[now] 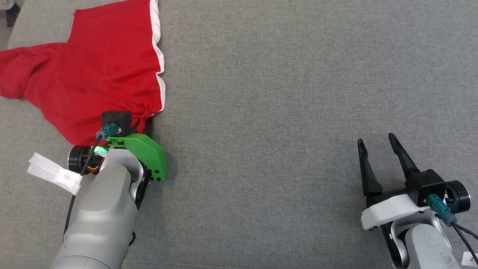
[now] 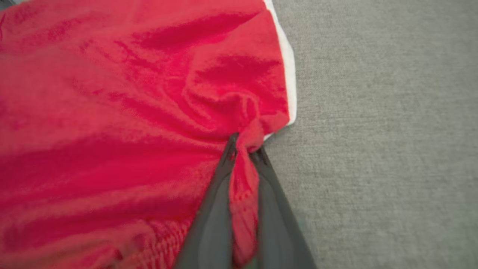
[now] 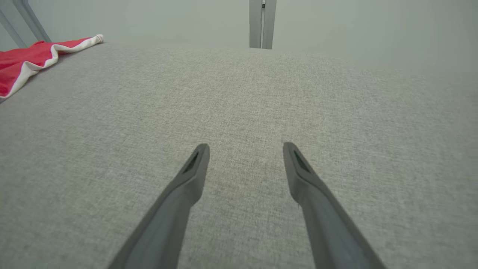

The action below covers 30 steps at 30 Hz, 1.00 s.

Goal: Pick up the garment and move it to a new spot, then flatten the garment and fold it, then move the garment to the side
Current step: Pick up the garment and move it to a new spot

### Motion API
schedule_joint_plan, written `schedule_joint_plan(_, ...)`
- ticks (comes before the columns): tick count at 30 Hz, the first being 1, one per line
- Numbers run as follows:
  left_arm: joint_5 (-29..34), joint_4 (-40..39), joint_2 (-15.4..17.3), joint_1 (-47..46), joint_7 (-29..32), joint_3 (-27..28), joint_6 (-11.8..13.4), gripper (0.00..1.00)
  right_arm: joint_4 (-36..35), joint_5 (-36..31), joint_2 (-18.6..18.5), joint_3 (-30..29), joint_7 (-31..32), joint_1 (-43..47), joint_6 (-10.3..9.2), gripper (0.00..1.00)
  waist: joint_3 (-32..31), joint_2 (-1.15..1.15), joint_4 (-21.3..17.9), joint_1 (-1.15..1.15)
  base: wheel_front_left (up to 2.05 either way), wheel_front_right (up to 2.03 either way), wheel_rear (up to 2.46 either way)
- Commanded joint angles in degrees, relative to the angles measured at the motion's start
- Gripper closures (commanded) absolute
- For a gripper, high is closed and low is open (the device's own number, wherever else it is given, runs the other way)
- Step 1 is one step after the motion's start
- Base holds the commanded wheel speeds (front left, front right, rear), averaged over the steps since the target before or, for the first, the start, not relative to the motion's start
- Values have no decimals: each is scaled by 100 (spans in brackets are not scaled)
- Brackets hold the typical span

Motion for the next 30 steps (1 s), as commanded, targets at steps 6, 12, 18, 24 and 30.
schedule_joint_plan(6,-149,46,-123,-4,26,-151,-109,100,107,106,68,-15,-15,202,-10,0,-490,0,-144,0,0,0,0)
schedule_joint_plan(12,-713,-998,-133,131,576,-865,-119,100,212,233,94,7,-15,399,-9,0,-983,0,-300,0,0,0,0)
schedule_joint_plan(18,-1758,-2931,-42,385,1415,-1760,-121,100,274,506,98,63,-15,545,-9,0,-1352,0,-660,0,0,0,0)
schedule_joint_plan(24,-3079,-5089,127,621,2255,-1989,-121,100,350,723,100,97,-15,636,-9,0,-1534,0,-1121,0,0,0,0)
schedule_joint_plan(30,-4126,-6570,-26,735,2861,-1723,348,100,417,972,99,98,-15,688,-9,0,-1590,0,-1569,0,0,0,0)
